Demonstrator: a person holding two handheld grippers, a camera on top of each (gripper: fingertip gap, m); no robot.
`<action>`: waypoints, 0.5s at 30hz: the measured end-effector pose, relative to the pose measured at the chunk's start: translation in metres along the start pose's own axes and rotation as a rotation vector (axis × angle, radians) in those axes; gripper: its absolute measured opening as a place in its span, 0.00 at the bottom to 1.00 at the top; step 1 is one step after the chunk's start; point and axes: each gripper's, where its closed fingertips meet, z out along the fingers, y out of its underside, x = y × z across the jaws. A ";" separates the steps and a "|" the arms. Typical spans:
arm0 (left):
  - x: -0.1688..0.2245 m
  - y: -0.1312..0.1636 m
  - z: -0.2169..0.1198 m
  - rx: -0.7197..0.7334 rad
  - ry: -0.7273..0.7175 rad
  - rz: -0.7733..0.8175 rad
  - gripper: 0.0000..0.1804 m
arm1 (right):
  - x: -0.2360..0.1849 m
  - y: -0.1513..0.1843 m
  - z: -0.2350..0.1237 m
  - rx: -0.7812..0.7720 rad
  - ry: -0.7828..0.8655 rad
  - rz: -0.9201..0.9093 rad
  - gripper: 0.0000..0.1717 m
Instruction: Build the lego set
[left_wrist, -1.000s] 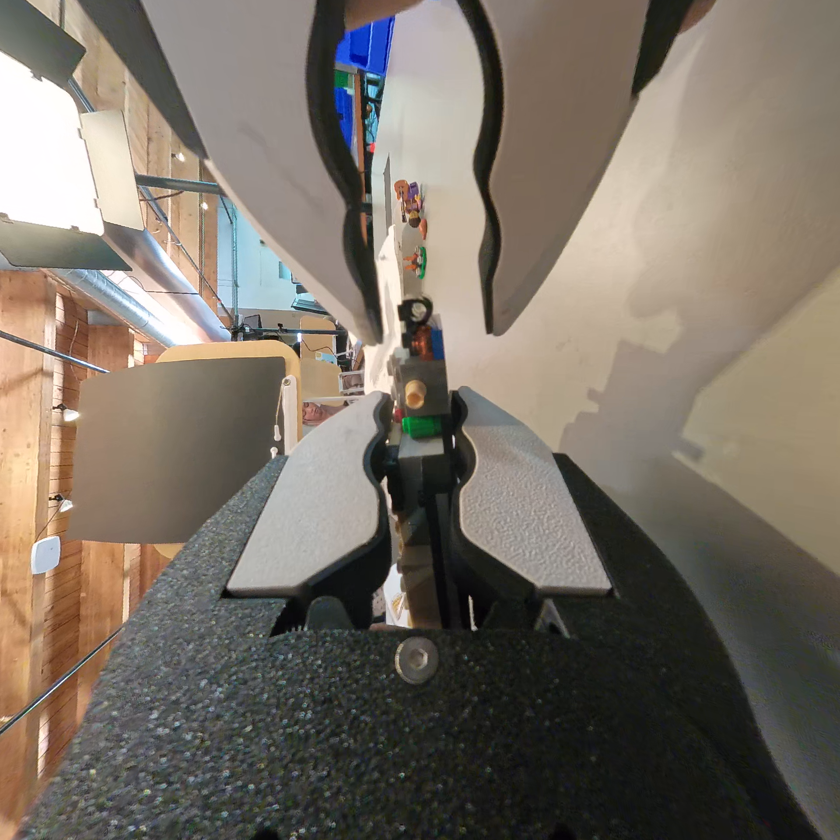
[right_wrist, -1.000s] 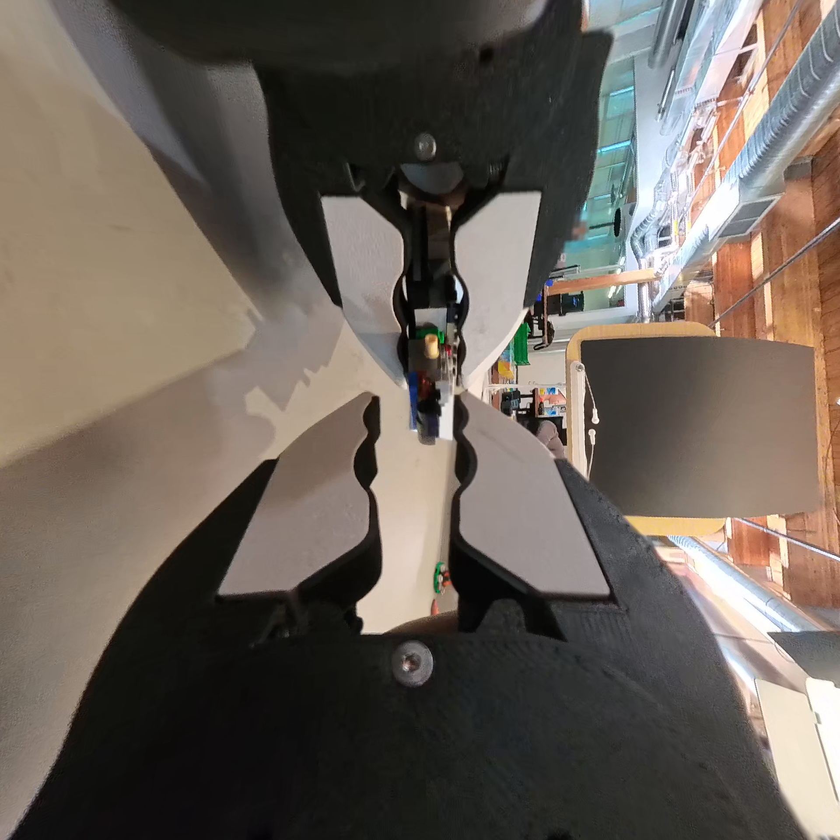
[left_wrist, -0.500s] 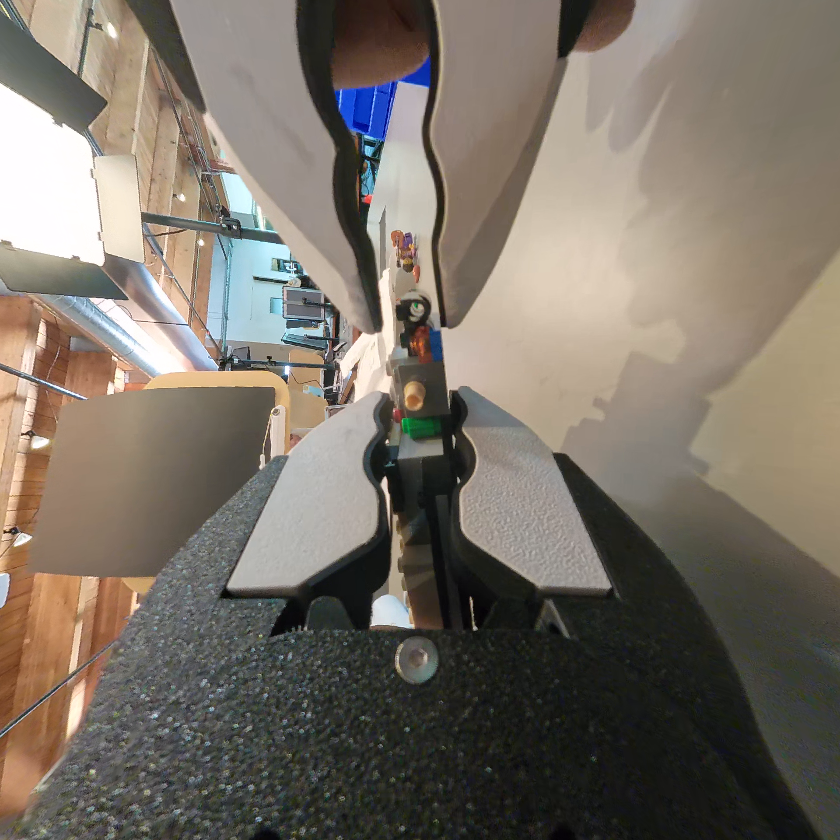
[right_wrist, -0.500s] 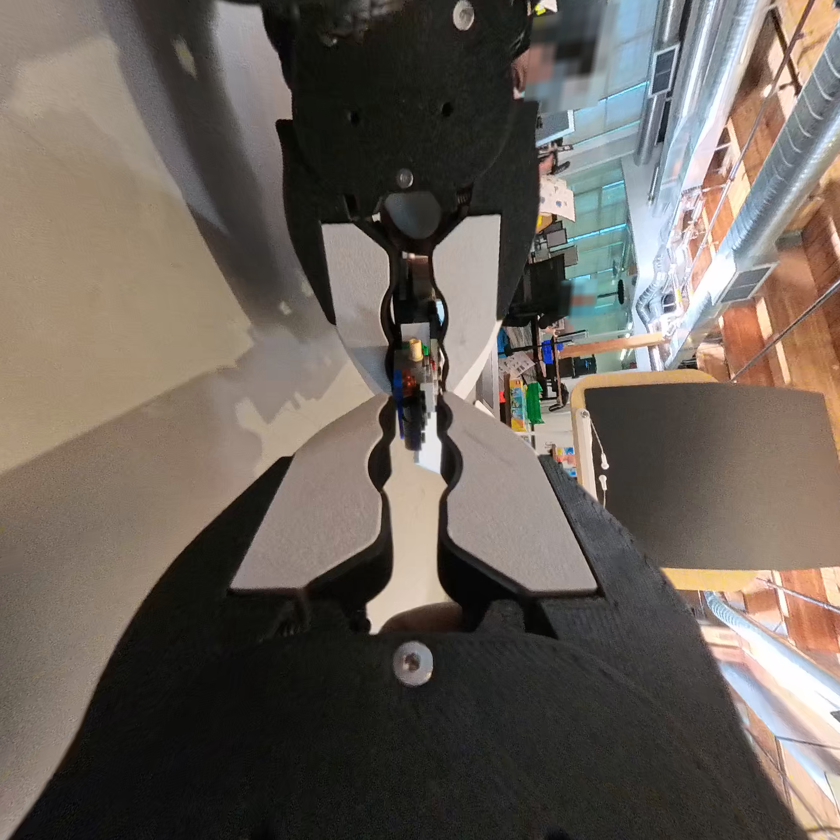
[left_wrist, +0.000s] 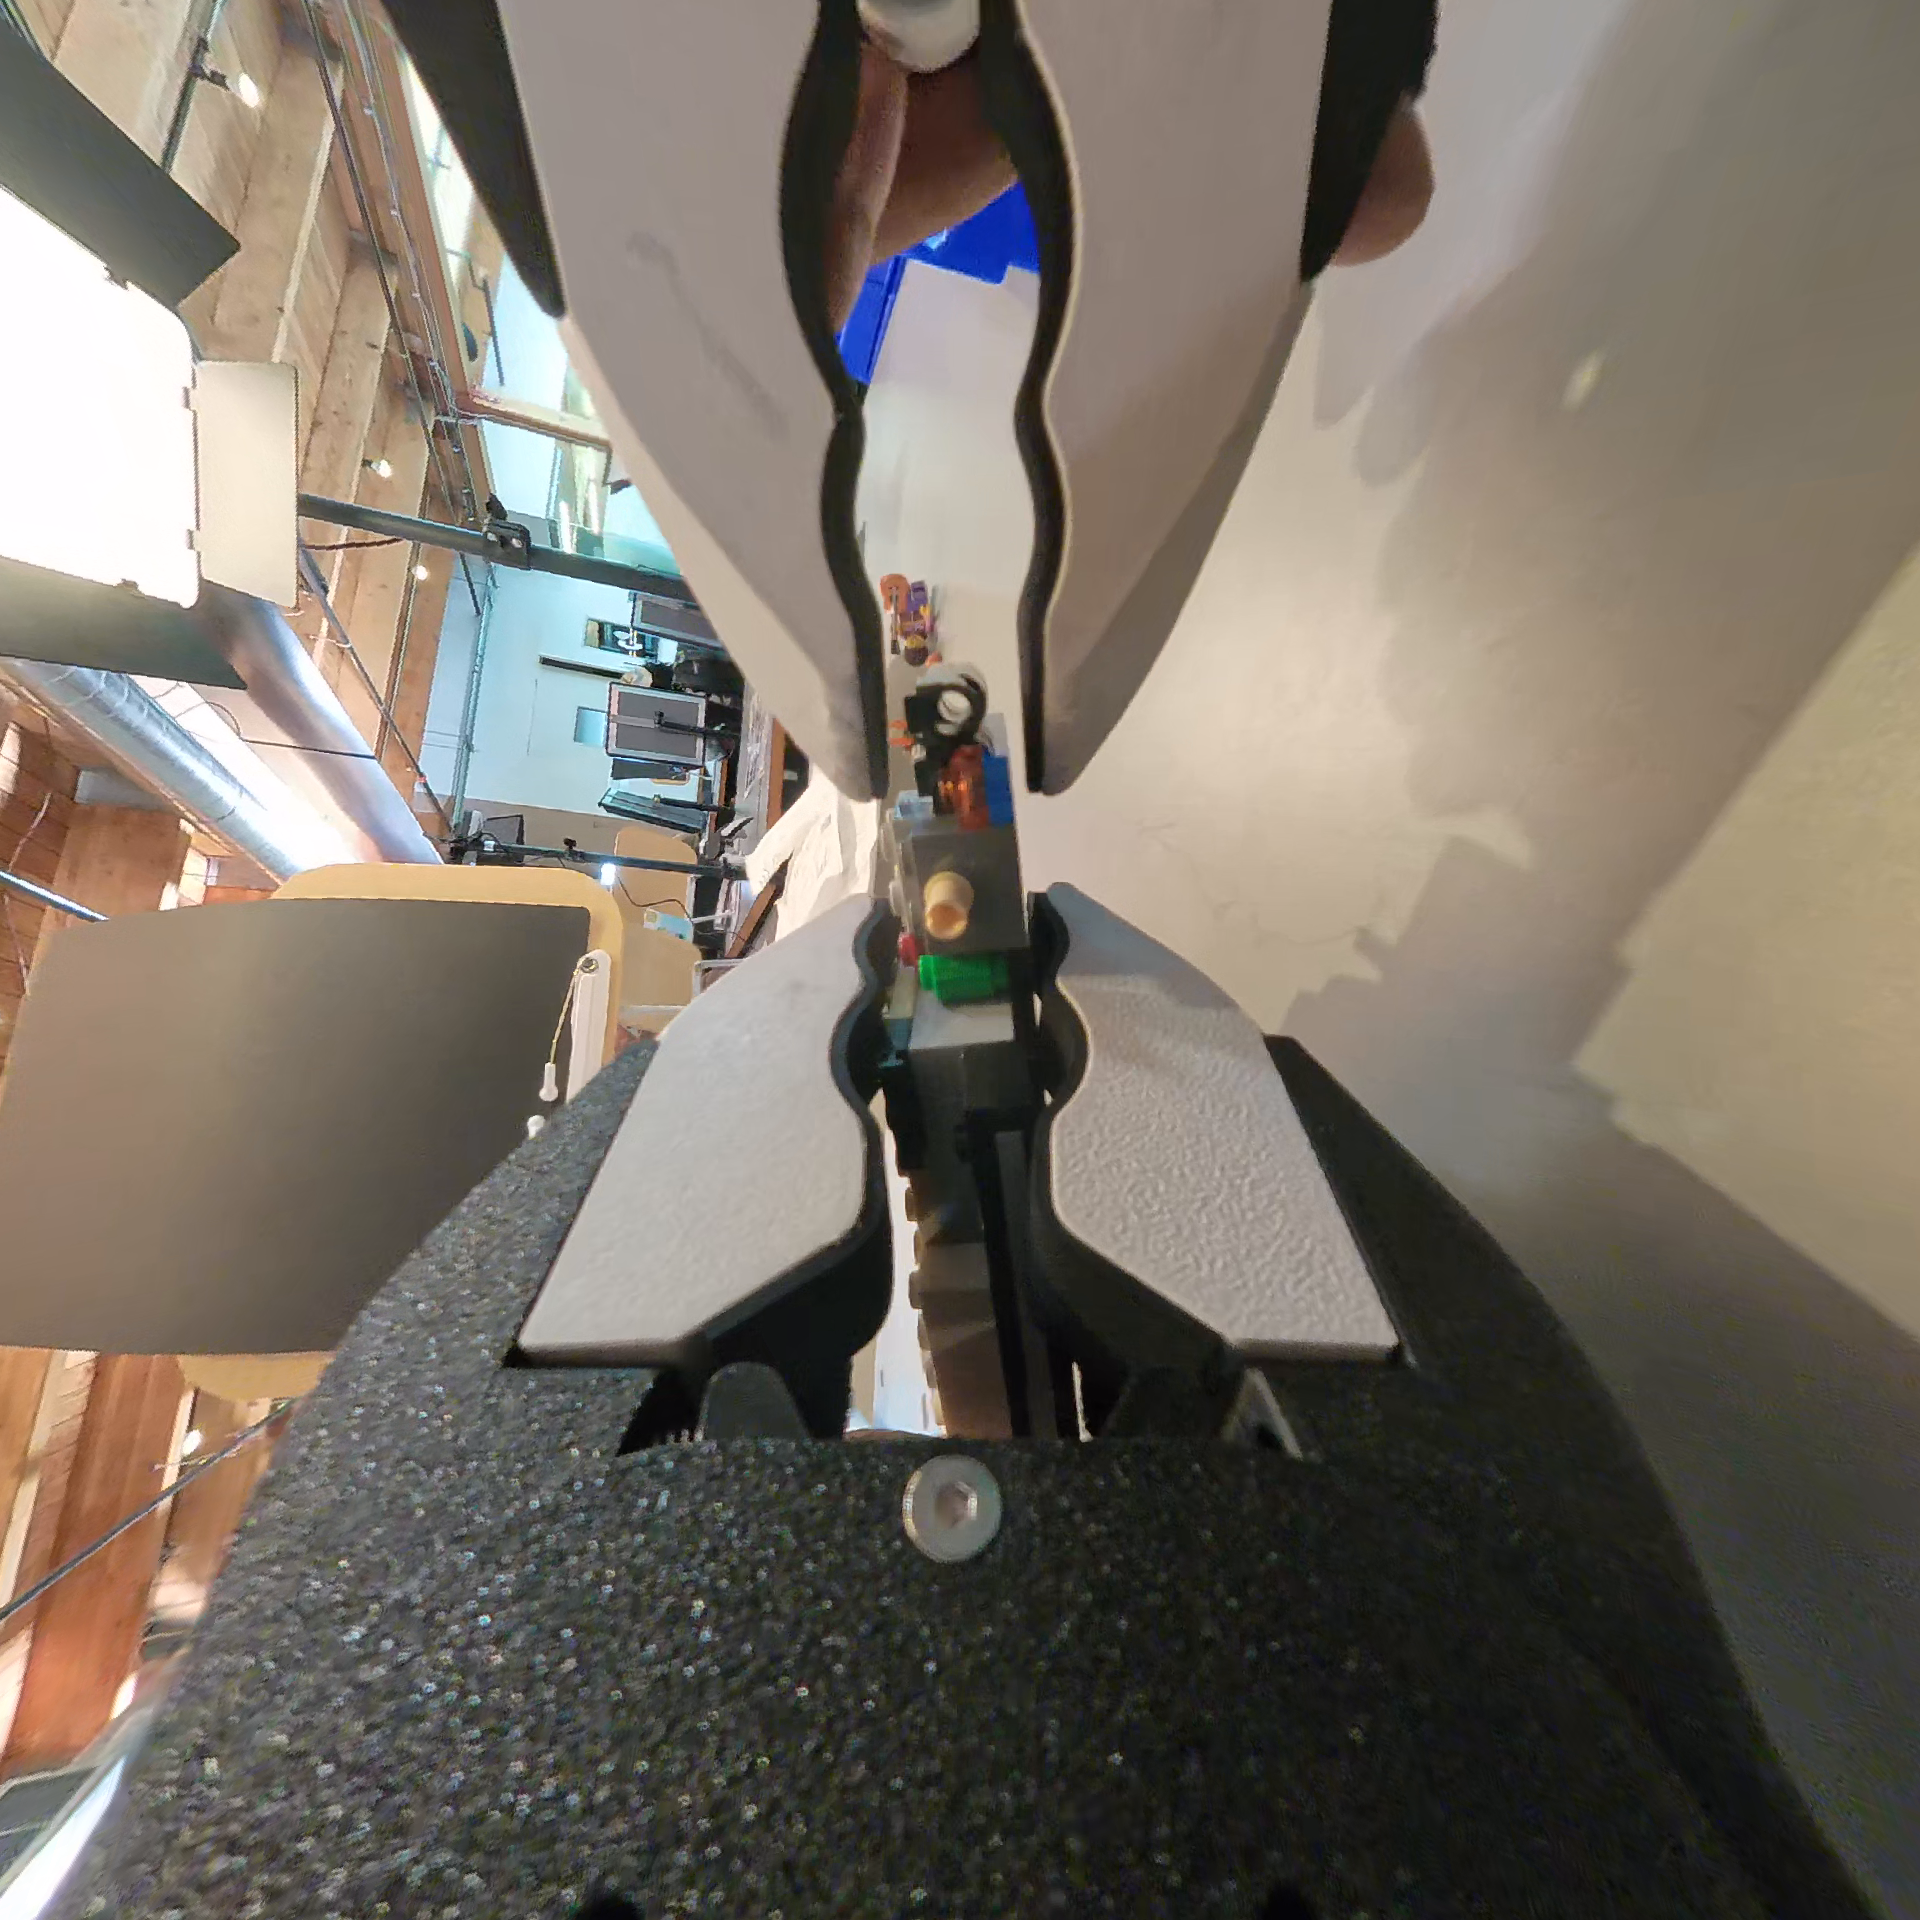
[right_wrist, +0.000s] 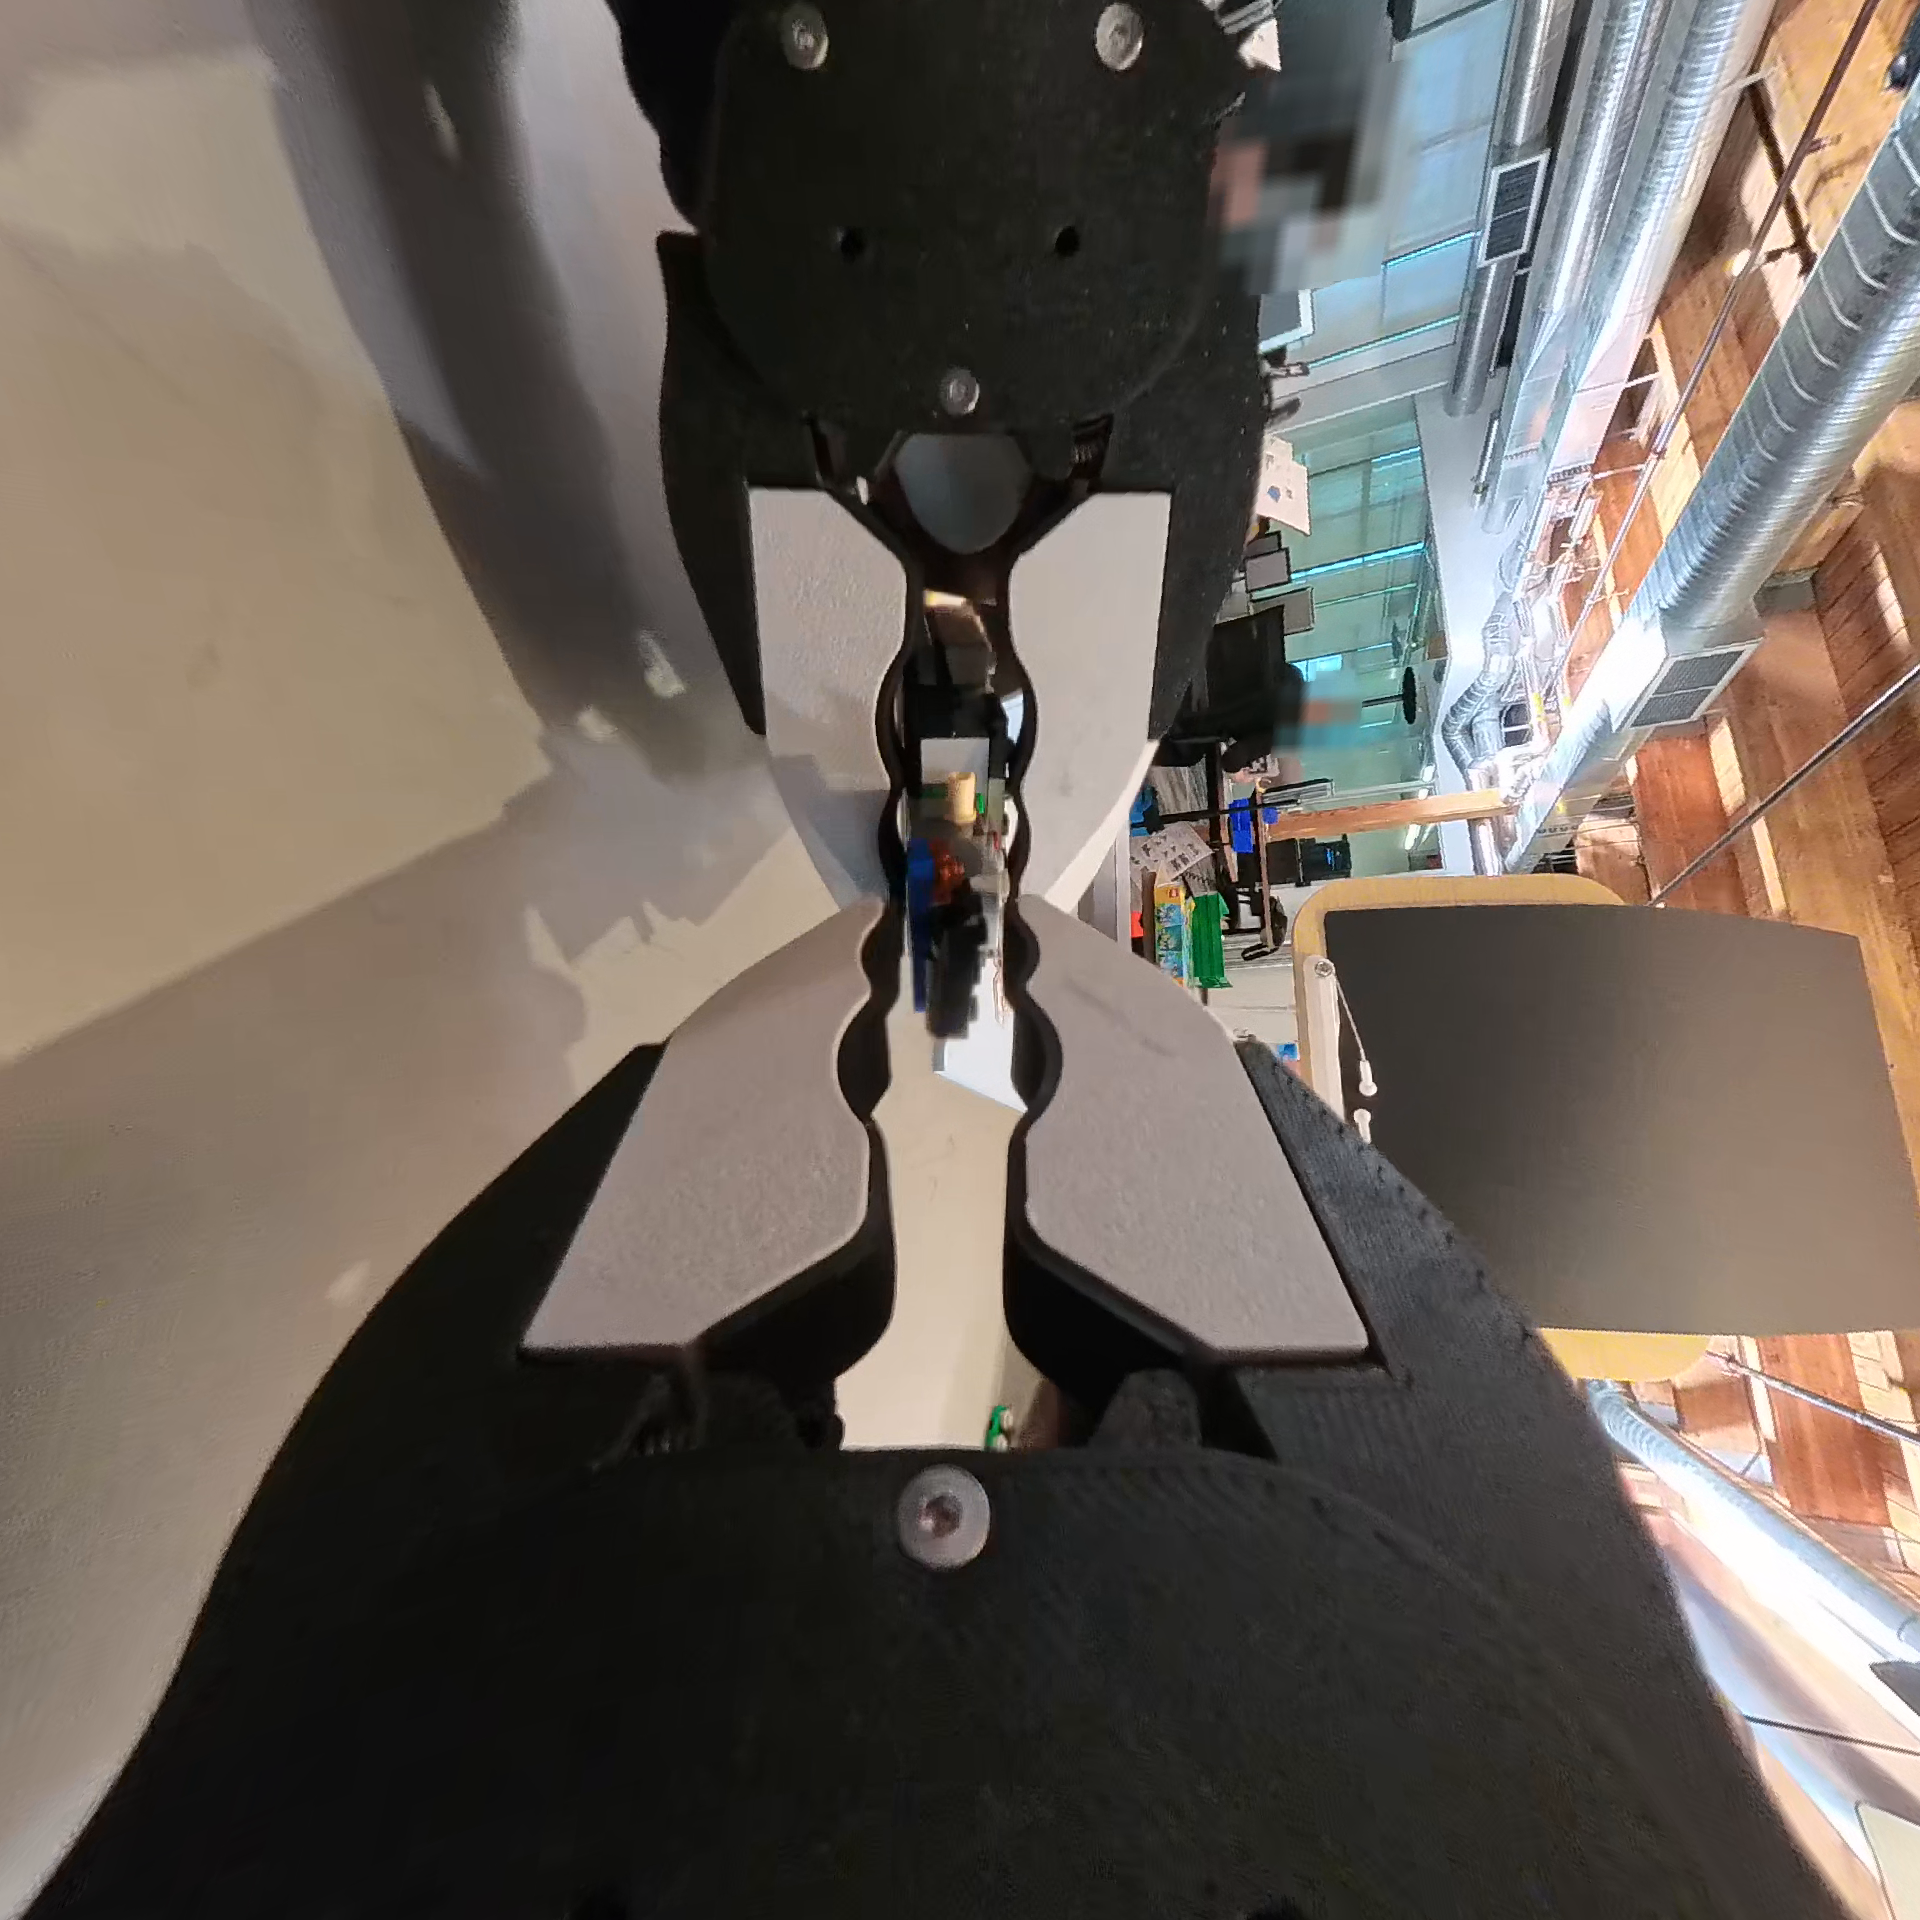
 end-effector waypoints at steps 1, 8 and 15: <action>0.000 -0.001 0.000 0.007 0.004 -0.009 0.14 | 0.001 0.000 0.000 0.002 -0.003 0.010 0.12; 0.001 -0.003 -0.001 0.037 0.025 -0.038 0.14 | 0.002 -0.002 -0.004 0.021 -0.027 0.038 0.13; 0.001 -0.003 -0.002 0.041 0.027 -0.036 0.14 | 0.001 -0.005 -0.002 0.021 -0.012 -0.007 0.13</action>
